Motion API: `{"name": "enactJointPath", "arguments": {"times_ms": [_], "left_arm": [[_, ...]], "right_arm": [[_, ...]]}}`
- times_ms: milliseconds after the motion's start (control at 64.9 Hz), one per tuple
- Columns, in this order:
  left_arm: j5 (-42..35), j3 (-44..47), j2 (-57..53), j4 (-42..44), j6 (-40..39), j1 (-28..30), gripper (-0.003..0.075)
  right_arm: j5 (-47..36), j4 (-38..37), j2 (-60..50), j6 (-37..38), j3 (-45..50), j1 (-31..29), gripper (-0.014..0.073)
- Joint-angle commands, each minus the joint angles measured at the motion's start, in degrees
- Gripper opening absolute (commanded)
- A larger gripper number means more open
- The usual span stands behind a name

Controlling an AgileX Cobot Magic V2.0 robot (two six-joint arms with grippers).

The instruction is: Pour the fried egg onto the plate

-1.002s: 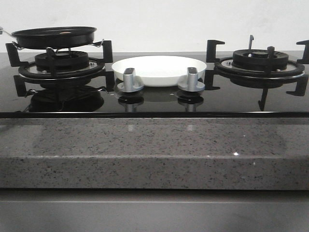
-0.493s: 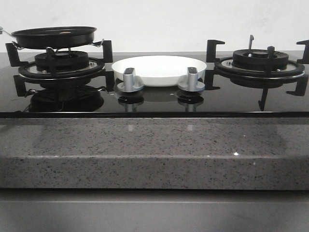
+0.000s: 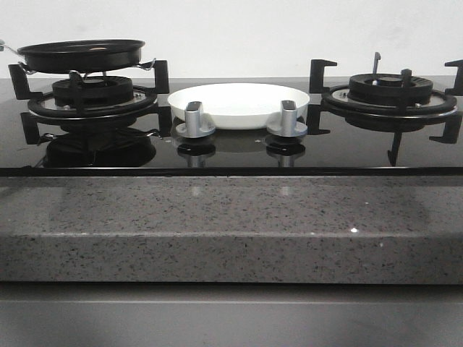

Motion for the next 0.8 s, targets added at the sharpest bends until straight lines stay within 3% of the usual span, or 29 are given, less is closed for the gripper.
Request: {"name": "enactJointPath", "arguments": {"times_ms": [0, 62, 123, 632, 786], "left_arm": [[-5.3, -1.8, 0.8, 0.1, -0.5, -0.5, 0.0421], [-6.1, -1.8, 0.8, -0.1, -0.5, -0.5, 0.0516], [-6.3, -1.8, 0.8, -0.3, -0.5, -0.5, 0.0543], [-6.3, -1.8, 0.8, -0.5, -0.5, -0.5, 0.0413], [-6.2, -1.8, 0.8, -4.6, -0.5, -1.1, 0.0382]], "right_arm": [[-6.1, -1.6, 0.8, -0.3, -1.5, -0.4, 0.0398], [-6.1, -1.6, 0.8, -0.3, -1.5, -0.4, 0.0459], [-6.1, -1.6, 0.8, -0.3, -1.5, -0.4, 0.0469], [-7.4, 0.9, 0.9, -0.3, -1.5, -0.4, 0.0465], [-4.0, 2.5, 3.4, -0.3, -3.1, -0.2, 0.0465]]}}
